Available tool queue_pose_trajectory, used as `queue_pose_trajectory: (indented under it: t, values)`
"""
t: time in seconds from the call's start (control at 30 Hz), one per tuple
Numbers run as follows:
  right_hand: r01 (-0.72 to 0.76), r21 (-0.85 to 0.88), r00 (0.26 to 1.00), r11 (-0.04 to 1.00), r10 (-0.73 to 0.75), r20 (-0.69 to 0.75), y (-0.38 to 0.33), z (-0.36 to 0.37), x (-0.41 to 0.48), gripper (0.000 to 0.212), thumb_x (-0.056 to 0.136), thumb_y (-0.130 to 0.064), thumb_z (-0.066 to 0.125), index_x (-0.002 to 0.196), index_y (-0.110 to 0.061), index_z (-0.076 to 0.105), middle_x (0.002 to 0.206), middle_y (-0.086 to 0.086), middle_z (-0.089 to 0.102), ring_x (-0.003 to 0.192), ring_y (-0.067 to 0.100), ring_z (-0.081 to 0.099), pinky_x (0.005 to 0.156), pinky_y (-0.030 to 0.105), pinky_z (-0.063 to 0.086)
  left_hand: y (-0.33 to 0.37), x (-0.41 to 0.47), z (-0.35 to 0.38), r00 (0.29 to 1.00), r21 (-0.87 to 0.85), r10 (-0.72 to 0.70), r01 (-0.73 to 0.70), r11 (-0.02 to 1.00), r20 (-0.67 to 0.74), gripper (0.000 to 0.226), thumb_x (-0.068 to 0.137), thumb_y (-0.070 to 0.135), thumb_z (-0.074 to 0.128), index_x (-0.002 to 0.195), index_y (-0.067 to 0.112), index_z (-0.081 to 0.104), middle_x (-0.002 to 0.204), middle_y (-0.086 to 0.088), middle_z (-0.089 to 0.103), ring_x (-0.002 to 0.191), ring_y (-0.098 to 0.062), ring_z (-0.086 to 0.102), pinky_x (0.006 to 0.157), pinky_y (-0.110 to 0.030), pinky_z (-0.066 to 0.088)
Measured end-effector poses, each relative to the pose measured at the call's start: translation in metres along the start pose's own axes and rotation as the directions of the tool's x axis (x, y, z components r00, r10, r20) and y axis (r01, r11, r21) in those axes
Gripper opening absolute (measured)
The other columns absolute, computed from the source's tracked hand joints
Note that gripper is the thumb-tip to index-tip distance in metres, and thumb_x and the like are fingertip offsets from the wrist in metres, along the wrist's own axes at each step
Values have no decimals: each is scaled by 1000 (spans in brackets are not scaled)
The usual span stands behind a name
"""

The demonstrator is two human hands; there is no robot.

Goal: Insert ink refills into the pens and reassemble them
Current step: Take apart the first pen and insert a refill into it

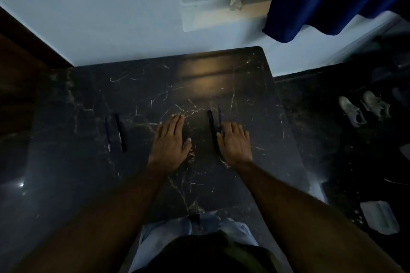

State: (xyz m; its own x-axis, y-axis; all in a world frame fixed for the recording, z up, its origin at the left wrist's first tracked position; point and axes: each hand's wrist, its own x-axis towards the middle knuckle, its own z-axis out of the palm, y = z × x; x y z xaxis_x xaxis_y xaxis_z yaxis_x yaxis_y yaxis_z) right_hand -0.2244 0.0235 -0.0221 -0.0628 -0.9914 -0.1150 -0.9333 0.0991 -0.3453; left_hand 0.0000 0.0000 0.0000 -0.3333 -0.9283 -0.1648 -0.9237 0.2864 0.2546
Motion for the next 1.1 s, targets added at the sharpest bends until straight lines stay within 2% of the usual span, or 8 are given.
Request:
queue_pose_trajectory:
  t: [0.37, 0.47, 0.53, 0.63, 0.77, 0.83, 0.93, 1.1]
  values:
    - [-127, 0, 985, 992, 126, 115, -27, 14, 40, 42, 100, -43, 58, 132, -16, 59, 124, 12, 67, 113, 29, 63, 96, 50, 51, 2, -7, 3, 995, -223, -101, 97, 970, -9, 62, 104, 34, 55, 159, 13, 37, 163, -12, 42, 154, -27, 33, 130, -54, 21]
    - [-150, 6, 982, 989, 148, 119, -29, 16, 44, 39, 98, -39, 62, 129, -16, 60, 124, 12, 67, 110, 30, 64, 92, 50, 54, 3, -4, 1, 991, -302, -130, 113, 946, -37, 54, 102, 27, 60, 153, 15, 46, 154, -11, 52, 147, -27, 43, 126, -54, 30]
    - [-161, 29, 980, 987, 156, 122, -30, 17, 46, 34, 98, -37, 61, 125, -16, 62, 119, 12, 69, 105, 29, 66, 88, 47, 55, 4, -1, 1, 981, -390, -172, 124, 913, -91, 50, 100, 21, 63, 148, 14, 52, 145, -8, 60, 137, -25, 52, 118, -45, 40]
    - [-94, 176, 987, 980, 69, 147, -35, 13, 44, 28, 100, -37, 60, 123, -21, 62, 110, 6, 67, 99, 22, 65, 85, 44, 56, 9, 10, -4, 936, -637, -345, 228, 737, -64, 47, 103, 16, 64, 149, 13, 52, 132, -4, 68, 119, -18, 64, 99, -31, 50]
    - [170, 302, 982, 938, -188, 31, -36, 3, 29, 17, 97, -31, 65, 108, -19, 61, 103, -2, 56, 85, 11, 51, 68, 28, 46, 17, 28, -16, 875, -900, -455, 324, 293, 167, 32, 106, 19, 64, 136, 11, 61, 102, -4, 76, 88, -20, 76, 71, -33, 66]
    - [196, 354, 972, 915, -228, 52, -33, -1, 17, 15, 99, -29, 62, 111, -21, 58, 102, -7, 52, 80, 8, 51, 65, 22, 41, 17, 26, -19, 892, -913, -423, 294, 283, 156, 20, 105, 19, 65, 119, 7, 71, 87, -4, 77, 76, -19, 76, 61, -29, 64]
    - [205, 402, 960, 893, -264, 97, -27, -7, 1, 16, 103, -26, 59, 117, -21, 55, 104, -5, 54, 76, 4, 54, 63, 16, 43, 15, 16, -16, 912, -923, -360, 297, 245, 198, 10, 105, 17, 65, 110, 15, 74, 86, -3, 80, 72, -16, 78, 60, -25, 63]
    - [186, 428, 945, 884, -280, 168, -22, -12, -11, 16, 104, -21, 57, 119, -14, 57, 106, 7, 65, 85, 20, 65, 70, 33, 55, 16, 5, -5, 909, -932, -346, 310, 187, 233, 8, 100, 19, 73, 107, 18, 76, 88, -7, 81, 70, -19, 78, 61, -31, 66]
